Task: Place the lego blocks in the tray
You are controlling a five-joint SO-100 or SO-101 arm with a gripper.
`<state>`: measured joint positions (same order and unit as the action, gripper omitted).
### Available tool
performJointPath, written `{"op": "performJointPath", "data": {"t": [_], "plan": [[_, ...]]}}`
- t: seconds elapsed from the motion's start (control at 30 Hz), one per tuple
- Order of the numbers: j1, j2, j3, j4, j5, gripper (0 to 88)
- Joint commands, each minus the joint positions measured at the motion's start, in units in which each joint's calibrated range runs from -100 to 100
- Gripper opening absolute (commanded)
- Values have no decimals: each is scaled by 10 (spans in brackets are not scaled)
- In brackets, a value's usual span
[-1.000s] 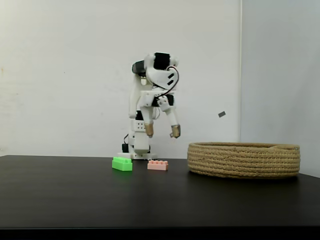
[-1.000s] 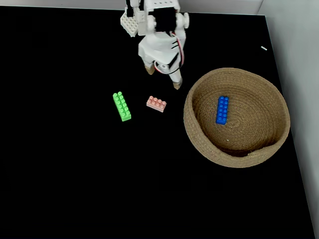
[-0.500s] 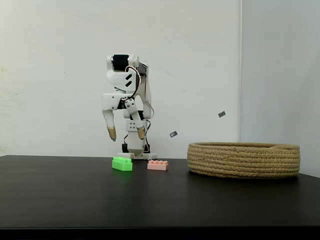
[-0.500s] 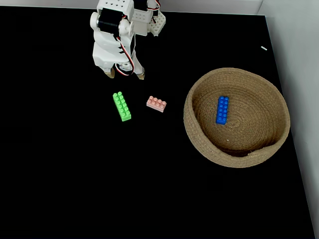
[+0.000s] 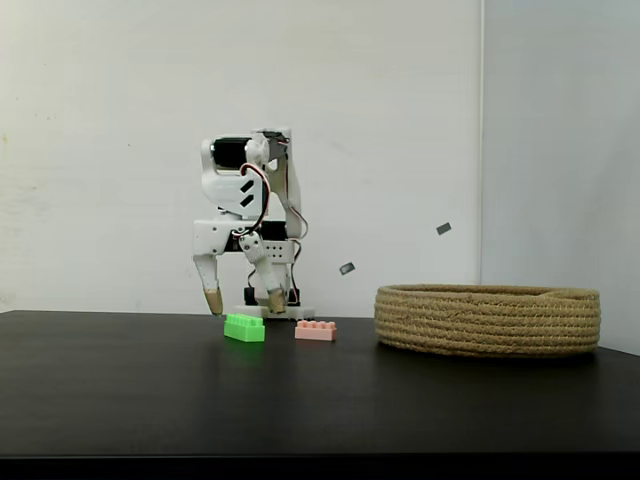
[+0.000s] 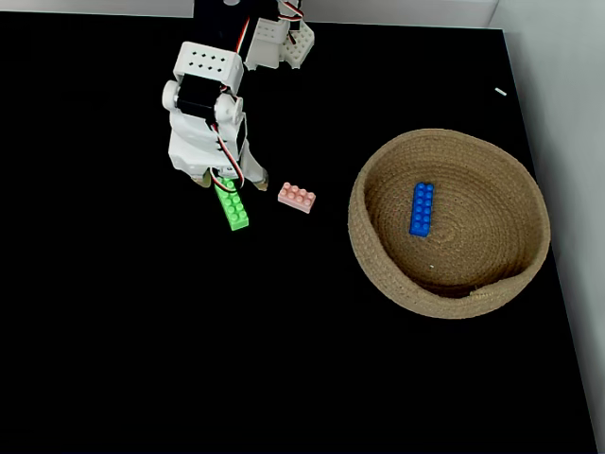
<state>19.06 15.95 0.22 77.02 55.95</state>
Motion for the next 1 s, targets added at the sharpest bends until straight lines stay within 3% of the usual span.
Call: {"op": "performJointPath", "data": {"t": [0.0, 0.37, 0.43, 0.5, 0.57, 0.8, 0.97], "plan": [[-1, 2, -26, -18, -6, 303], [3, 70, -81, -18, -15, 300], [-1, 71, -78, -17, -19, 227], [-2, 70, -72, -13, -18, 68], [-3, 68, -71, -14, -26, 4], [-22, 4, -14, 2, -50, 1], [-85, -131, 22, 147, -86, 1]]}}
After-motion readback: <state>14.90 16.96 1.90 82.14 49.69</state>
